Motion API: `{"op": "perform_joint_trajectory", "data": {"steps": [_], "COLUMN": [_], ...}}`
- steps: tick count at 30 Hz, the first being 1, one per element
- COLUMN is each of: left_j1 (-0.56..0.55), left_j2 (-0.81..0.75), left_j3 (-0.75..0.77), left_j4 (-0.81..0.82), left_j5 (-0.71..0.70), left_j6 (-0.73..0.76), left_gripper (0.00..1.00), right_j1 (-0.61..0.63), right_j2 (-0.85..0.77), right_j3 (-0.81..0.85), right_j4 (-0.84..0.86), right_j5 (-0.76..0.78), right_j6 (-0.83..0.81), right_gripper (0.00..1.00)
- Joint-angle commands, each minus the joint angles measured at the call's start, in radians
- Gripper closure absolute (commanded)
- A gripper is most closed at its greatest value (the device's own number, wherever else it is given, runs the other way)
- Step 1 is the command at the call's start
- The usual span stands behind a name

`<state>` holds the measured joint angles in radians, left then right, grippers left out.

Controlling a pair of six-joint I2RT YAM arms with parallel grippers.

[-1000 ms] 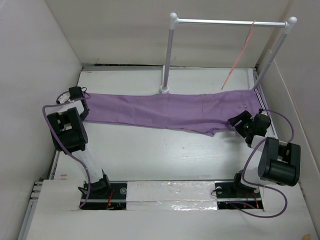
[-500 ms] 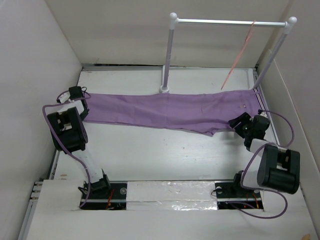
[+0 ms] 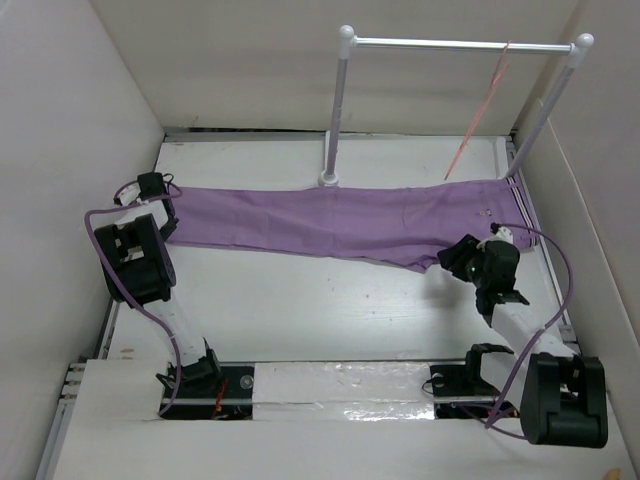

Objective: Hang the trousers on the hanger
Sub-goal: Fold the trousers at the center of the board.

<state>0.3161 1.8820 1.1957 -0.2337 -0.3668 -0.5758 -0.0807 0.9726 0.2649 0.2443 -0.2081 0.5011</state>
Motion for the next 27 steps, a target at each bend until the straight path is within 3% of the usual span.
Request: {"op": "perform_joint_trajectory", "data": {"steps": [1, 8, 27], "left_j1": [0.006, 0.006, 0.006], "left_j2": [-0.061, -0.054, -0.024], "left_j3": [0.027, 0.033, 0.036], "left_j4": [0.005, 0.02, 0.039], "left_j5": [-0.015, 0.002, 0.052], "left_j6": [0.017, 0.016, -0.004], "left_gripper": [1.0, 1.0, 1.0], "right_j1": [0.016, 0.062, 0.099], "right_j2": [0.055, 0.227, 0.333], "right_j3": [0.036, 0.155, 0.293], "right_j4": [-0.02, -0.083, -0.319], "right_j5": [0.041, -0.03, -0.077], "right_j6": [-0.015, -0.062, -0.118], "right_gripper": [0.49, 0.5, 0.55]}}
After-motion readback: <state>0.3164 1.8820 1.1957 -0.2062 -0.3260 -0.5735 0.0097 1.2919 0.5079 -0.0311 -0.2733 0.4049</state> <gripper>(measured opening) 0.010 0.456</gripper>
